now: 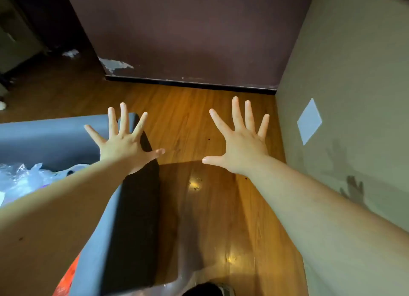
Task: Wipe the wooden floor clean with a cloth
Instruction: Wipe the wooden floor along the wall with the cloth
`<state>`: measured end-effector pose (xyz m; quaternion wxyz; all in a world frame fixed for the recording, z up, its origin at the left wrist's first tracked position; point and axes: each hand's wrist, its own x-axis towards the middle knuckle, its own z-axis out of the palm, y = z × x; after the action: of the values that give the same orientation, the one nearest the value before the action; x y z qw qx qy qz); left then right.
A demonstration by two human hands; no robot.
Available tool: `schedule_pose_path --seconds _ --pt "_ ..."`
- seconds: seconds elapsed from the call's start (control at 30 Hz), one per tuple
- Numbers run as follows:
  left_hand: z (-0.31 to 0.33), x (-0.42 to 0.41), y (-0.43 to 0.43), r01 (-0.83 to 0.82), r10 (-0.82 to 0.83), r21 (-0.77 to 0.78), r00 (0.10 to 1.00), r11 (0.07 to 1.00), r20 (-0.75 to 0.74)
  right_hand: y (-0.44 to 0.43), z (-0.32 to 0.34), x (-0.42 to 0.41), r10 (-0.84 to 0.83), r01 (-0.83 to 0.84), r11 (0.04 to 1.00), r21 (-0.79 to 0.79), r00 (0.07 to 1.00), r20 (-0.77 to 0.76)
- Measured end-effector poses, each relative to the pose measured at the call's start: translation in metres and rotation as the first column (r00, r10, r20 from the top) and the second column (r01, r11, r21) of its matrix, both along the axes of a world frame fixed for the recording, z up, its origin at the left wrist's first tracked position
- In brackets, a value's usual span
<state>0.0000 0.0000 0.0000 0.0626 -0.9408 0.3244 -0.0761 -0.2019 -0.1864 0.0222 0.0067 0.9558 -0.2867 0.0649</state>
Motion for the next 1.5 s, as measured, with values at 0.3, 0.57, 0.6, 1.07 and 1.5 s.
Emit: schedule_pose_path --seconds 0.3,0.57,0.6,1.07,1.5 --pt "-0.017 0.01 0.023 -0.023 0.022 0.027 0.999 0.999 0.036 0.008 -0.022 0.009 0.049 -0.049 0.998 -0.026 0.999 0.008" --pt "-0.025 0.008 0.03 -0.04 0.04 0.046 0.999 0.998 0.003 0.011 -0.028 0.007 0.061 -0.061 0.998 -0.025 0.998 -0.002" --pt "-0.025 0.006 0.028 -0.036 0.036 0.046 0.999 0.998 0.0 0.01 -0.029 0.005 0.056 -0.057 0.998 -0.018 0.998 -0.011" --pt "-0.032 -0.049 -0.086 0.241 -0.237 0.048 0.969 0.969 -0.074 -0.051 -0.05 -0.117 -0.255 0.279 0.953 0.117 0.949 -0.186" --pt "-0.052 -0.224 -0.27 0.75 -0.729 0.126 0.661 0.649 -0.178 -0.044 -0.091 -0.331 -0.725 0.806 0.554 0.209 0.591 -0.353"
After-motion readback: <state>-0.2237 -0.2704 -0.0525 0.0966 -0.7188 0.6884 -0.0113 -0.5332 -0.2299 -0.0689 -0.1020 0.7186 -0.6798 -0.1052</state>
